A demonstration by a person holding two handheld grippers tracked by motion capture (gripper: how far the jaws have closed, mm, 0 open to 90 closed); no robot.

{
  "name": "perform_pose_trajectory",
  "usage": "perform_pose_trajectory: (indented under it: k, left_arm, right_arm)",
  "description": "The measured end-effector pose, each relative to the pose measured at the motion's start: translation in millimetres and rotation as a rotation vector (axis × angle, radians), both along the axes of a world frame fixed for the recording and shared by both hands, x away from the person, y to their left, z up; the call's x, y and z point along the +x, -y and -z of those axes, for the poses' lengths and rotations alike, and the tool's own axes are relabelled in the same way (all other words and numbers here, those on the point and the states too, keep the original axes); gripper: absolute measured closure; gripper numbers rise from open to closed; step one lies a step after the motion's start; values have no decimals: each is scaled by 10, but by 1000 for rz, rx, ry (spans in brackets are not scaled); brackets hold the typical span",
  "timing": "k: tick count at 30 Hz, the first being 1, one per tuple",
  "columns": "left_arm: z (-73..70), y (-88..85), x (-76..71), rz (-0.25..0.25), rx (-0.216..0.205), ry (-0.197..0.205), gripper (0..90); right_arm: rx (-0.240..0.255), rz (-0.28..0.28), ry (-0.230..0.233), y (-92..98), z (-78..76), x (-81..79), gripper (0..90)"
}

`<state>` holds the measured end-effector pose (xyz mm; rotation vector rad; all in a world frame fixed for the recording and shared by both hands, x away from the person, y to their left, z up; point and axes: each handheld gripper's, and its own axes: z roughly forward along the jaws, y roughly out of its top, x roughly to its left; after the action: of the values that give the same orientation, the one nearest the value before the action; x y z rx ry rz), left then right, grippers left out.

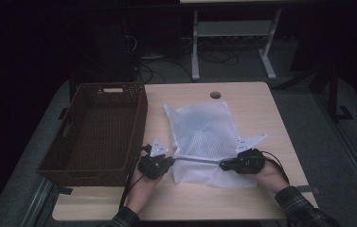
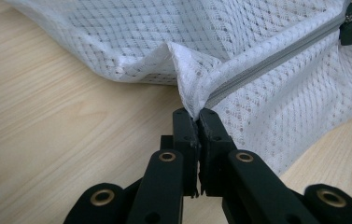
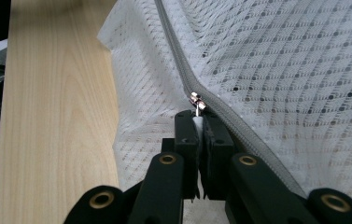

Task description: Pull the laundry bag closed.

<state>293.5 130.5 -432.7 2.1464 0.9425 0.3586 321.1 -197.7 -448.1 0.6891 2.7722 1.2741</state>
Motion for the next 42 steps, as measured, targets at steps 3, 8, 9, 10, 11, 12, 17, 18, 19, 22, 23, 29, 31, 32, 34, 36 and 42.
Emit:
perform_pose_trajectory:
  k: [3, 8, 9, 10, 11, 12, 17, 18, 19, 22, 23, 29, 31, 32, 34, 36, 42]
  left_arm:
    - [1, 6, 2, 7, -6, -7, 876]
    - [6, 17, -1, -4, 15, 7, 876]
    - [7, 6, 8, -12, 10, 2, 876]
    - [5, -9, 13, -15, 6, 1, 876]
    - [7, -16, 15, -21, 6, 2, 876]
    - [9, -23, 21, -21, 8, -1, 876]
    - [11, -12, 31, -22, 14, -1, 876]
    - [16, -12, 34, -25, 16, -2, 876]
    - [22, -18, 41, -28, 10, -7, 876]
    - [21, -14, 45, -29, 10, -8, 876]
    - [18, -7, 43, -27, 11, -6, 876]
    - [18, -13, 36, -22, 6, -9, 876]
    - [18, -11, 35, -17, 6, -11, 876]
    - [13, -4, 36, -12, 7, -8, 876]
    - [10, 6, 38, -14, 11, -2, 876]
    - [12, -12, 51, -14, 2, -10, 876]
    - [15, 0, 58, -14, 4, -8, 875]
  right_arm:
    - [6, 5, 5, 29, 6, -13, 865]
    - [-6, 16, 8, 35, 9, -32, 865]
    - [-12, 17, 13, 40, 12, -34, 865]
    - [-17, 23, 16, 56, 18, -36, 865]
    - [-16, 31, 13, 73, 23, -37, 865]
    - [-15, 34, 12, 93, 26, -34, 865]
    - [-15, 48, 7, 161, 47, -28, 864]
    - [-19, 52, 8, 172, 49, -31, 864]
    - [-22, 54, 8, 188, 51, -34, 864]
    - [-17, 63, 5, 258, 59, -57, 864]
    - [-16, 68, 3, 278, 59, -64, 864]
    - [-3, 90, -6, 411, 64, -92, 864]
    - [-7, 92, -9, 430, 71, -98, 864]
    - [-5, 93, -14, 438, 74, -98, 864]
    - [-11, 97, -10, 451, 79, -105, 863]
    - [-14, 106, -9, 474, 76, -107, 864]
    - [-7, 114, -9, 507, 69, -125, 864]
